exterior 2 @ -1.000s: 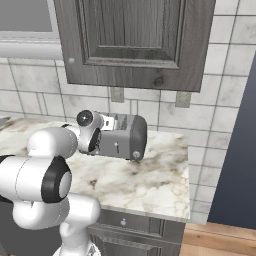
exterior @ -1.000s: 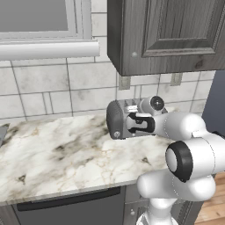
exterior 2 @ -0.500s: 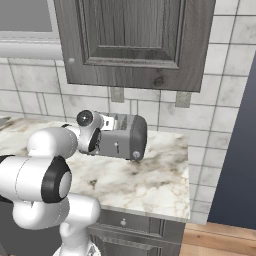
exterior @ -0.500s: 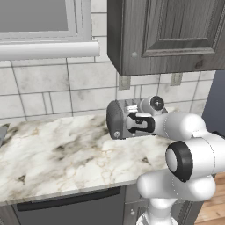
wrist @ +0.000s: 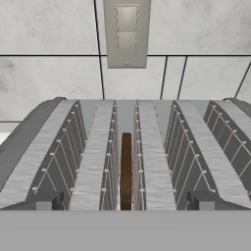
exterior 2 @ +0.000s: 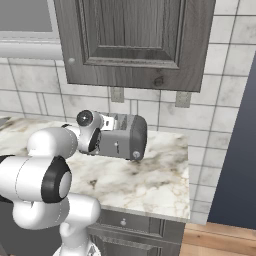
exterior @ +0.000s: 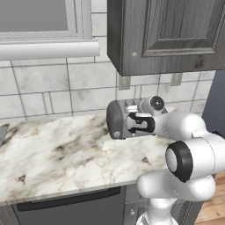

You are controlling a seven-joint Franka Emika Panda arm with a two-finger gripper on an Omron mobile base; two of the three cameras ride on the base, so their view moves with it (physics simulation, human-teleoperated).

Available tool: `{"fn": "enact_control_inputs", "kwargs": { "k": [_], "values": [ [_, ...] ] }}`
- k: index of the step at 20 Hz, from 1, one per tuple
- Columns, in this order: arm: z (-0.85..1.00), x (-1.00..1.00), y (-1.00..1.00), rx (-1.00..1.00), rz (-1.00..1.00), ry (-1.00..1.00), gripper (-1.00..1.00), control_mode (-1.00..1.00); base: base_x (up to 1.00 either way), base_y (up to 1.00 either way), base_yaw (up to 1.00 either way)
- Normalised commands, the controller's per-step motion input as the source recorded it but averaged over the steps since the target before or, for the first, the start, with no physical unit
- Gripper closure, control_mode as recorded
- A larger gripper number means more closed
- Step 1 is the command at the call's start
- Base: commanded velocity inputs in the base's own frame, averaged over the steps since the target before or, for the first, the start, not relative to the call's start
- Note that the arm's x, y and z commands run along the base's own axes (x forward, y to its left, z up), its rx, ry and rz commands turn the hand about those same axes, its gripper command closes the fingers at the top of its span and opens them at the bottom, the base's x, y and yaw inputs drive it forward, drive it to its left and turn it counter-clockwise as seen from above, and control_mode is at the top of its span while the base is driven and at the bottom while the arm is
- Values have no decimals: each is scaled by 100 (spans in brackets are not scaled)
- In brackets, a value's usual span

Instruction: Start the toaster. Once the lever pops up, take the bread to the plate on the dining counter.

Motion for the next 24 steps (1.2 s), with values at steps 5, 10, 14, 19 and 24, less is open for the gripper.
{"fn": "enact_control_inputs", "kwargs": {
  "k": [5,10,14,19,24],
  "values": [
    [0,0,0,0,0,0,-100,-100,0,0,0],
    [0,0,0,0,0,0,-100,-100,0,0,0],
    [0,0,0,0,0,0,-100,-100,0,0,0],
    [0,0,0,0,0,0,-100,-100,0,0,0],
    [0,0,0,0,0,0,-100,-100,0,0,0]
  ]
}}
